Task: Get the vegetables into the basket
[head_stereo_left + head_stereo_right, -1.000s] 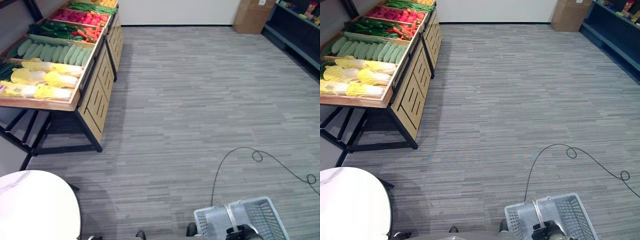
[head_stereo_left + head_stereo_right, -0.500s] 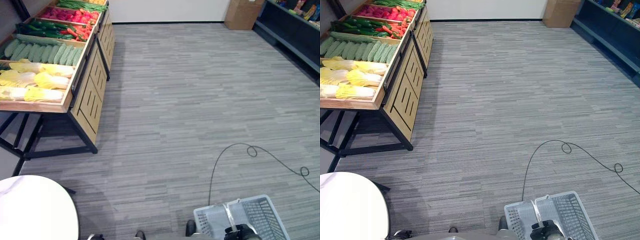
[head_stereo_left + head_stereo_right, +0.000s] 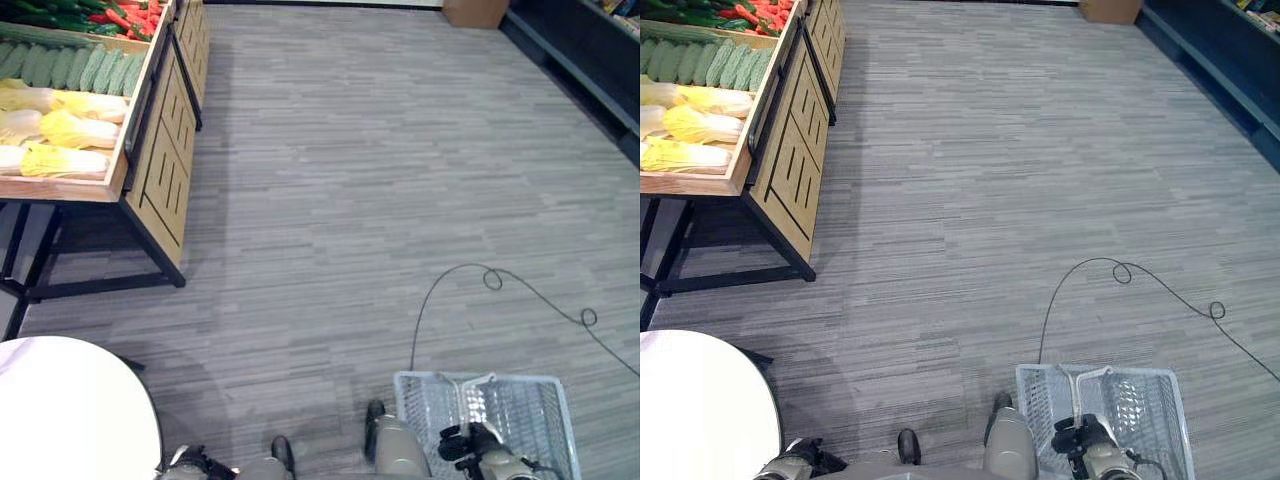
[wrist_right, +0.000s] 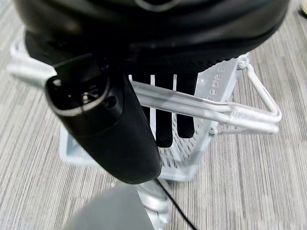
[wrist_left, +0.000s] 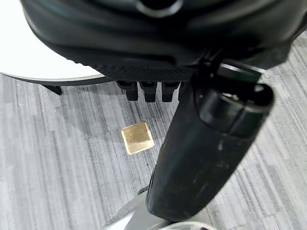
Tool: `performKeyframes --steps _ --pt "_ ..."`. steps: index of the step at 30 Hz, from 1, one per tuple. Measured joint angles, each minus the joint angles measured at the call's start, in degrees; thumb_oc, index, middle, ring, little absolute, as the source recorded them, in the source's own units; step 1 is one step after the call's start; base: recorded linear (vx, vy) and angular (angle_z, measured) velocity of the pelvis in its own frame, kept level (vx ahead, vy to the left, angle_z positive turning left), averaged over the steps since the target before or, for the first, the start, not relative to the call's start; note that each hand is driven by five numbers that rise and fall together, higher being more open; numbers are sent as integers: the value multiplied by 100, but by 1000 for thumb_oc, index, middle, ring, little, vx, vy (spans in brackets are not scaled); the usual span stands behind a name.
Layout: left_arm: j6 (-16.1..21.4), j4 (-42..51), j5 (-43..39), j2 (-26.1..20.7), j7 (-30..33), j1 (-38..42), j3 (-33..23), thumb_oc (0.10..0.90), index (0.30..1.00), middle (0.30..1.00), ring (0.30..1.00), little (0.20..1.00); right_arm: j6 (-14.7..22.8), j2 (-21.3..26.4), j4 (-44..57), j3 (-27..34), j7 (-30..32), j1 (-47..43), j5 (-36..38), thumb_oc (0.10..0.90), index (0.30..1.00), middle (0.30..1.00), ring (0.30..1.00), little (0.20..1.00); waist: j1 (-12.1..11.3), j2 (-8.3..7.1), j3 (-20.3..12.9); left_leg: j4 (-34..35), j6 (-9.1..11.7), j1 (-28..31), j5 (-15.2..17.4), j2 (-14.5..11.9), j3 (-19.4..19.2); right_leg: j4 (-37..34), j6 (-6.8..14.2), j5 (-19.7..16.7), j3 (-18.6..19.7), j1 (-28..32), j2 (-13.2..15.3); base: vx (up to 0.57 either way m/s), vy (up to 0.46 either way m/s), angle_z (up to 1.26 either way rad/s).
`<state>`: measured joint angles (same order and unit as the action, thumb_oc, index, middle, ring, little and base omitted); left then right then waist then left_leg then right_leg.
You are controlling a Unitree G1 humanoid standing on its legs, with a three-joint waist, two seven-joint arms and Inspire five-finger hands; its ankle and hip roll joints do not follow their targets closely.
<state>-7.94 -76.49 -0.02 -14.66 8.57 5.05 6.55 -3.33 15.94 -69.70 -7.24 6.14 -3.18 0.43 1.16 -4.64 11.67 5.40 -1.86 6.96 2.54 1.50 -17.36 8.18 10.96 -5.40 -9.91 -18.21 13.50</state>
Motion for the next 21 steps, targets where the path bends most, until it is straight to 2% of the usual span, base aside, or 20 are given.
performKeyframes --steps 2,3,4,5,6,7,8,9,11,12,13,15,16,17,18,19,20,21 --pt "-21 -61 0 2 0 -17 -17 900 1000 1000 1000 1000 -17 -80 -1 -6 -21 25 -1 400 300 300 300 300 125 -59 -14 -3 -17 44 17 -11 92 -673 -38 -145 -31 14 -143 279 -99 28" --pt "-22 -77 1 19 1 -44 -18 900 1000 1000 1000 1000 -38 -105 -24 -1 -45 116 0 400 300 300 300 300 191 -59 -24 -29 94 165 144 -39 223 -903 -104 -246 -130 22 -223 345 -146 56" --pt "-27 -90 3 59 1 -79 -18 900 1000 1000 1000 1000 -50 -102 -72 1 -64 167 -1 400 300 300 300 300 262 32 -61 -5 202 225 218 -128 338 -1013 -256 -615 -161 156 -306 222 -126 56" --pt "-21 -79 3 123 -3 -119 -18 900 1000 1000 1000 1000 -105 -67 -87 -10 -66 183 -2 400 300 300 300 300 318 175 -83 -4 260 285 261 -297 443 -1043 -303 -836 -190 316 -457 196 -170 51" --pt "-27 -98 4 178 -5 -133 -19 900 1000 1000 1000 1000 -128 -32 -106 -42 -66 190 -2 400 300 300 300 300 334 306 -85 -8 326 362 259 -459 489 -1054 -360 -868 -186 443 -607 131 -132 40" --pt "-32 -129 6 246 -8 -129 0 900 1000 1000 1000 1000 -167 42 -132 -169 -88 212 -9 400 300 300 300 300 314 436 -146 -80 389 439 173 -688 615 -1050 -698 -771 -263 622 -824 154 -219 30" --pt "-32 -137 16 235 1 -106 7 900 1000 1000 1000 1000 -160 100 -103 -280 -95 230 -18 400 300 300 300 300 289 444 -171 -264 441 424 126 -780 694 -1020 -1032 -779 -316 702 -915 151 -192 19" --pt "-26 -136 16 240 4 -89 7 900 1000 1000 1000 1000 -136 151 -48 -354 -94 178 -28 400 300 300 300 300 272 459 -177 -408 504 344 63 -874 724 -1002 -1089 -706 -339 721 -955 219 -244 16" --pt "-27 -187 7 193 27 51 14 900 1000 1000 1000 1000 -98 234 33 -445 -67 65 -60 400 300 300 300 300 355 473 -195 -668 809 103 -127 -979 1039 -1017 -1065 -565 -510 749 -957 207 -222 48" --pt "19 -146 -5 238 26 152 7 900 1000 1000 1000 1000 -57 361 71 -441 -72 -42 -61 400 300 300 300 300 373 525 -209 -832 1020 -27 -350 -1064 1190 -899 -1208 -293 -706 777 -1036 198 -277 66" --pt "17 -124 -12 263 36 186 15 900 1000 1000 1000 1000 -51 351 94 -431 -57 -90 -59 400 300 300 300 300 393 535 -225 -1136 1101 -187 -345 -1123 1328 -852 -1143 -111 -771 786 -1086 196 -274 68" --pt "52 -42 -93 193 96 335 56 900 1000 1000 1000 1000 -32 278 65 -435 -61 -58 -58 400 300 300 300 300 396 395 -213 -2260 1320 -835 -325 -1164 1530 -921 -1146 -20 -787 901 -1031 67 -193 32" --pt "70 14 -131 222 93 284 34 900 1000 1000 1000 1000 -4 276 18 -437 -58 -51 -59 400 300 300 300 300 290 422 -245 -2461 1351 -803 -501 -1192 1595 -857 -1384 59 -704 994 -1191 75 -222 8" --pt "72 15 -219 212 137 367 26 900 1000 1000 1000 1000 78 283 60 -453 -35 -27 -59 400 300 300 300 300 336 369 -201 -3044 1436 -1177 -567 -1217 1680 -848 -1443 121 -789 1019 -1139 152 -121 -17" --pt "94 26 -282 173 155 477 22 900 1000 1000 1000 1000 108 269 35 -511 -9 -112 -61 400 300 300 300 300 232 344 -175 -3549 1477 -1383 -754 -1217 1687 -844 -1503 97 -744 1047 -1132 271 -30 13" --pt "84 55 -337 191 152 612 68 900 1000 1000 1000 1000 157 293 46 -566 3 -206 -55 400 300 300 300 300 270 273 -75 -3643 1298 -1662 -600 -1254 1408 -1028 -1627 291 -730 1216 -1110 269 -27 3" --pt "94 67 -336 210 152 659 81 900 1000 1000 1000 1000 144 289 42 -568 13 -248 -55 400 300 300 300 300 288 241 -43 -3506 1253 -1725 -576 -1236 1241 -1044 -1627 162 -786 1222 -1091 209 65 16" --pt "101 144 -339 224 151 649 73 900 1000 1000 1000 1000 127 288 32 -559 17 -301 -53 400 300 300 300 300 282 250 -14 -3245 1251 -1860 -548 -1235 1126 -1103 -1564 278 -762 1262 -1109 178 85 13"
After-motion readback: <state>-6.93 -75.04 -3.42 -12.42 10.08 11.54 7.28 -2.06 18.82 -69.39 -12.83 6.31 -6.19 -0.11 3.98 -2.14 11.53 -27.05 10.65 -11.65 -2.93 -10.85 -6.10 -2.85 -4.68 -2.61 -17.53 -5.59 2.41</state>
